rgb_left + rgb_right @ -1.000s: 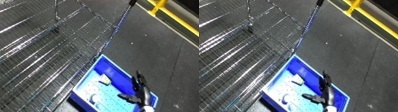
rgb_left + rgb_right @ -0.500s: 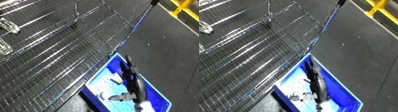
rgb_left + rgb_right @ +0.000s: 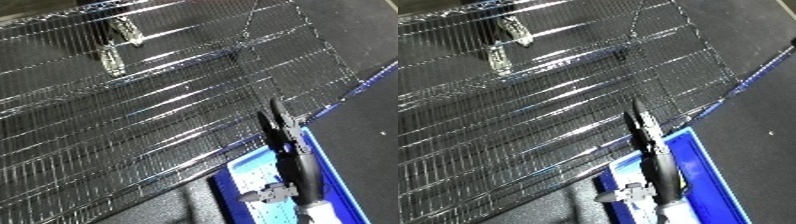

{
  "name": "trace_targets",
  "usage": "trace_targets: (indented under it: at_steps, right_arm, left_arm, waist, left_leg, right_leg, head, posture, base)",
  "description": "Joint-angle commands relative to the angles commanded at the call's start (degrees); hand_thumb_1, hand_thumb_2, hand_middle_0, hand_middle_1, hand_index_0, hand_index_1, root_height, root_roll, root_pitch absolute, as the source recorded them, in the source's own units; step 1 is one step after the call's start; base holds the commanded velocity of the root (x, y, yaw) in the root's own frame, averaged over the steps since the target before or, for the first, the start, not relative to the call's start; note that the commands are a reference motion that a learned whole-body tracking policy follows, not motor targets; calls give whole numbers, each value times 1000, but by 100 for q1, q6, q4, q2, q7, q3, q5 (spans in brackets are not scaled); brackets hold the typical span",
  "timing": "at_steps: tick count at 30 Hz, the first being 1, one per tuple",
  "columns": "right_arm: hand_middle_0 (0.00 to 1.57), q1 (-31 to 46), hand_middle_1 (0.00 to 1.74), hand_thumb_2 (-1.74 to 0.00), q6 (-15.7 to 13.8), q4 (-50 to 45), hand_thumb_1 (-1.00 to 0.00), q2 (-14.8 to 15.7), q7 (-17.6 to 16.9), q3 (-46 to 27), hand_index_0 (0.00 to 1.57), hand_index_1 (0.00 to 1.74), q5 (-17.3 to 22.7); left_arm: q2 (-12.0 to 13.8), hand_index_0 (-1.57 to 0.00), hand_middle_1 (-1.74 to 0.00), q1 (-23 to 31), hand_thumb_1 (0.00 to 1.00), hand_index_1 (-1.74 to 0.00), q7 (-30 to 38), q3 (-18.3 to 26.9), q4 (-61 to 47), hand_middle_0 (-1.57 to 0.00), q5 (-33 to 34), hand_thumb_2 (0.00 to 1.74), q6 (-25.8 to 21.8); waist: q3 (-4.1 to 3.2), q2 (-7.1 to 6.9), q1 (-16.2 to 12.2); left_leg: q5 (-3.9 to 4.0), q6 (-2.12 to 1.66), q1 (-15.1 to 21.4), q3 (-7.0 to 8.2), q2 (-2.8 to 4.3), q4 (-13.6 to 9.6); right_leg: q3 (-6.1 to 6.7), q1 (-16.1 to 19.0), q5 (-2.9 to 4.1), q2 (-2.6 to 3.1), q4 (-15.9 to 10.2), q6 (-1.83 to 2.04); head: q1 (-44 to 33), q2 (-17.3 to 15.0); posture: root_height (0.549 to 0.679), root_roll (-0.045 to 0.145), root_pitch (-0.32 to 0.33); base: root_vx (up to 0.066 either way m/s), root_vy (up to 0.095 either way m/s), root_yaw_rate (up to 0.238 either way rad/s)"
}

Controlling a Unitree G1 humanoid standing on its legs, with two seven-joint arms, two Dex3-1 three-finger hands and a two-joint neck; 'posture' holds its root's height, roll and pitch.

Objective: Pick up the object and place it into the box

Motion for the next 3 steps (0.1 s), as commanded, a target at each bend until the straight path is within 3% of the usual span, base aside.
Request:
trace_targets:
  at_steps: [3]
  right_arm:
    - [0,-11,0,0,15,18,0,31,11,62,0,0,23]
  left_arm:
    - [26,-1570,-1740,55,1000,-1740,-19,26,-56,-1570,21,1740,16]
  waist:
    - [5,-31,88]
  left_leg:
    - [12,7,-19,-49,-12,42]
  right_leg:
    - [-36,40,-7,15,23,-2]
  head:
    - [-273,48]
  posture:
    - [654,62,-42]
  base:
    - [69,-49,159]
